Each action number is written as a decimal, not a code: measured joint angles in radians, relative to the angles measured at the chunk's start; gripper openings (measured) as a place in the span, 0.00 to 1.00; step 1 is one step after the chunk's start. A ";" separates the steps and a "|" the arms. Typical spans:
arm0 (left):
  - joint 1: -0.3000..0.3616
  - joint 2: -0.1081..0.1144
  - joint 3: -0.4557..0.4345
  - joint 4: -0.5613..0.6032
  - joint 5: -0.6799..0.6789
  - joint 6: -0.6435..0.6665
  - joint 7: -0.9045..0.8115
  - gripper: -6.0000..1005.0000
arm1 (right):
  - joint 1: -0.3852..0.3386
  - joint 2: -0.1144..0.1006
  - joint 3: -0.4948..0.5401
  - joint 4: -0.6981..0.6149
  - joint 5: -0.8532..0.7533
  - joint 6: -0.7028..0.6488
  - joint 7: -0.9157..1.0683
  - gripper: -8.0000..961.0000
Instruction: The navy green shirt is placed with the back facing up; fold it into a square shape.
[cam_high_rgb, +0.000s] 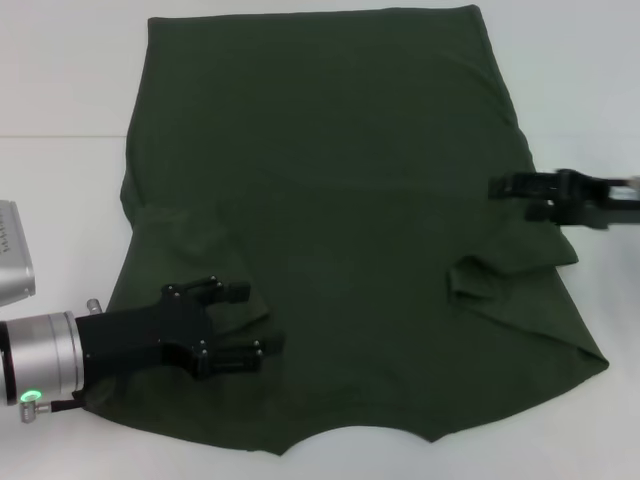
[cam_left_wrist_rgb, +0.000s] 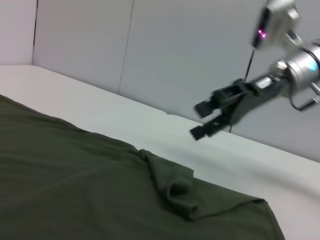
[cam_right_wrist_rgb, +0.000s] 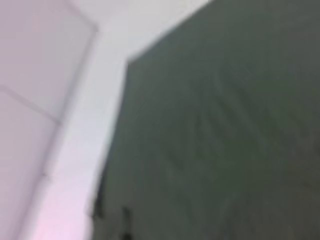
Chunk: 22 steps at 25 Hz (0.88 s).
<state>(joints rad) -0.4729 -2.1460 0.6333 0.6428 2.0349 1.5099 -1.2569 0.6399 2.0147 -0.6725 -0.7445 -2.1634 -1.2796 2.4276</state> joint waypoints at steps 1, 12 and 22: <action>0.000 0.000 -0.001 0.000 -0.003 0.000 -0.004 0.88 | -0.029 -0.009 0.029 0.042 0.068 -0.018 -0.037 0.92; -0.009 0.003 -0.001 0.000 -0.014 0.002 -0.029 0.88 | -0.209 -0.048 0.166 0.354 0.324 -0.065 -0.196 0.96; -0.012 0.005 -0.001 0.004 -0.027 0.001 -0.032 0.88 | -0.154 -0.019 0.164 0.411 0.325 0.065 -0.128 0.96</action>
<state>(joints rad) -0.4847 -2.1409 0.6320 0.6463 2.0079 1.5108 -1.2885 0.4861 1.9957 -0.5085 -0.3335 -1.8384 -1.2147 2.2995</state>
